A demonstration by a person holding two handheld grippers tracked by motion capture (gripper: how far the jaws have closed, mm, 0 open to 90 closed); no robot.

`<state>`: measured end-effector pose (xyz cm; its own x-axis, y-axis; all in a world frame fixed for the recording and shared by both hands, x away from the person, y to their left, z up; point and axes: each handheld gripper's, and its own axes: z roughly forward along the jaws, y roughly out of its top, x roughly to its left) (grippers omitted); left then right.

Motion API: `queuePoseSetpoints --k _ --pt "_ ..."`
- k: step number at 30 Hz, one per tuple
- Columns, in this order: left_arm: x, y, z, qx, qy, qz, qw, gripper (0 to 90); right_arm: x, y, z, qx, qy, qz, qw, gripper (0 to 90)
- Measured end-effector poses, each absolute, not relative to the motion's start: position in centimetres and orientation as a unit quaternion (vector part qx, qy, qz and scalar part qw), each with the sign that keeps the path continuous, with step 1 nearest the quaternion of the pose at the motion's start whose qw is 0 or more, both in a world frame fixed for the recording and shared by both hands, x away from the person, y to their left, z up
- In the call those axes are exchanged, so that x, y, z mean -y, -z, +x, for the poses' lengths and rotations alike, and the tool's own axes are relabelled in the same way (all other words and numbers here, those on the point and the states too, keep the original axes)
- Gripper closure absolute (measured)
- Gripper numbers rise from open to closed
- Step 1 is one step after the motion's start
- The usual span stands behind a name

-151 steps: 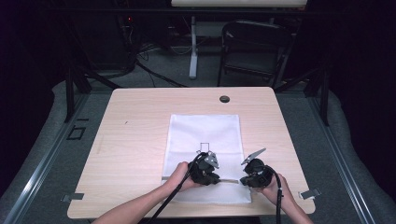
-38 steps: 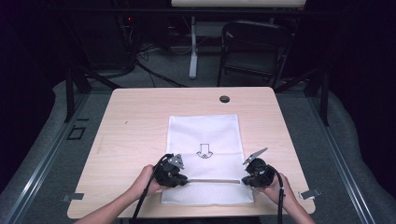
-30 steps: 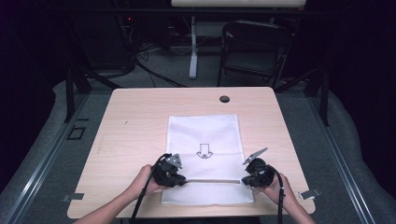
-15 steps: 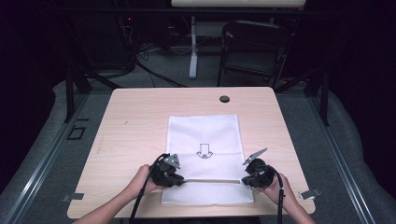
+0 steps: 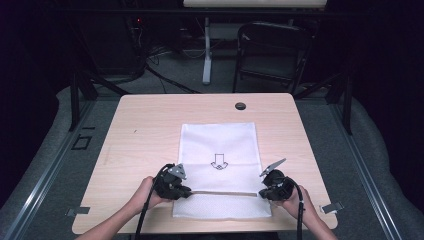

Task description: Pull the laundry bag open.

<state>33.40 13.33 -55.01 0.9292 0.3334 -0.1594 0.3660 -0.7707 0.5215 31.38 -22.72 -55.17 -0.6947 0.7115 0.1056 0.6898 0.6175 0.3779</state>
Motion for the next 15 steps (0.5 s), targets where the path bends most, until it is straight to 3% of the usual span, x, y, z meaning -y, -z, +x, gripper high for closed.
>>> queuePoseSetpoints --k 15 --pt "-13.60 54.98 33.44 -0.185 0.030 0.940 0.286 81.4 22.77 55.26 31.32 -0.896 -0.206 0.392 0.028 90.0"
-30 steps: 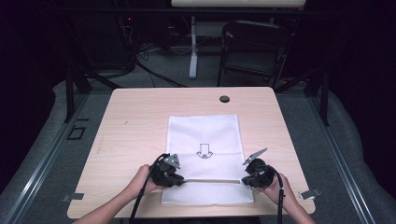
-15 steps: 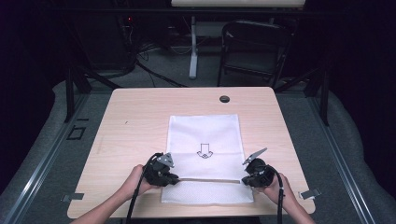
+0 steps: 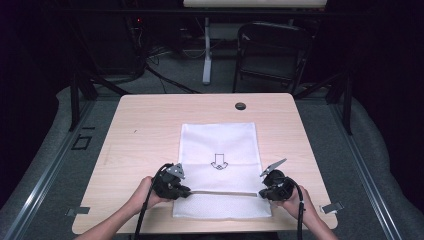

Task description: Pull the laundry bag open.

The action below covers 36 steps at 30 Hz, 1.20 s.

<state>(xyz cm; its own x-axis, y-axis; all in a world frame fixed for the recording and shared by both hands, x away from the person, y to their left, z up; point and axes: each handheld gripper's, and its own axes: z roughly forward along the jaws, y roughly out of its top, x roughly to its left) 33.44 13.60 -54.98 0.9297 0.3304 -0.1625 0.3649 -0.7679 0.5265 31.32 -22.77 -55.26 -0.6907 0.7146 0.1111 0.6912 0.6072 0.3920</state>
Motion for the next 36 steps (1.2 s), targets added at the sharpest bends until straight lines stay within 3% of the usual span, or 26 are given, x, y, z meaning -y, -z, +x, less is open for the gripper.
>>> queuePoseSetpoints --k 36 --pt "-15.8 54.6 32.7 -0.187 0.011 0.939 0.288 81.5 22.9 55.4 31.4 -0.891 -0.215 0.399 0.023 90.0"
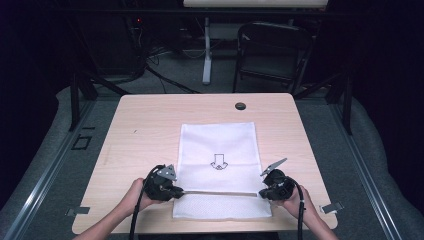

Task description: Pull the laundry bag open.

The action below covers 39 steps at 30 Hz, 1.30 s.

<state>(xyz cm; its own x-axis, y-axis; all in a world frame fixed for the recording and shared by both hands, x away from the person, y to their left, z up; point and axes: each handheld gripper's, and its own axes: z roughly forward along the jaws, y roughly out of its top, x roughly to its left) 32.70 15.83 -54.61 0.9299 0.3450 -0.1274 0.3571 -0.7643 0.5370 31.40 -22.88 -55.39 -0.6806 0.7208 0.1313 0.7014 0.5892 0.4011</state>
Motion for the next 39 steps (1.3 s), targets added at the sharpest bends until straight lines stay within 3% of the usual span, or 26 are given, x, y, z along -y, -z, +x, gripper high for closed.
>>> queuePoseSetpoints --k 39 --pt "-19.8 55.3 32.7 -0.222 0.019 0.934 0.279 79.1 23.0 55.3 31.5 -0.888 -0.212 0.407 0.020 88.2"
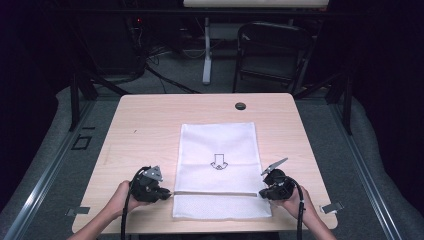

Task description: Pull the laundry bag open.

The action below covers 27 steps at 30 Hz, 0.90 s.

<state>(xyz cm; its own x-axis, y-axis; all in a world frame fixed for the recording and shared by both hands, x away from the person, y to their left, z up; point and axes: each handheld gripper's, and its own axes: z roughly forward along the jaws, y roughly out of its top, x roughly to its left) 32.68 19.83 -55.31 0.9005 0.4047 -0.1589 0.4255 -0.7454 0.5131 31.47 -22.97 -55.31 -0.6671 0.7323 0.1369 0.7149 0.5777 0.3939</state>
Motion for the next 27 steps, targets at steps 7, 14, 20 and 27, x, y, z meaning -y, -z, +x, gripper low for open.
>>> queuePoseSetpoints --k 7,14,20,27 --pt "-20.1 54.0 32.8 -0.240 0.021 0.923 0.299 44.0 23.2 52.8 31.1 -0.876 -0.265 0.402 0.033 47.5" --pt "-20.3 52.3 31.6 -0.275 -0.029 0.915 0.294 15.5 24.7 50.9 30.3 -0.865 -0.259 0.422 0.081 11.4" --pt "-21.9 51.4 30.5 -0.335 -0.056 0.896 0.285 6.3 27.6 50.4 29.4 -0.848 -0.246 0.455 0.120 0.0" --pt "-25.1 51.9 31.4 -0.415 -0.103 0.854 0.296 0.2 30.8 52.3 28.9 -0.840 -0.224 0.477 0.130 0.0"
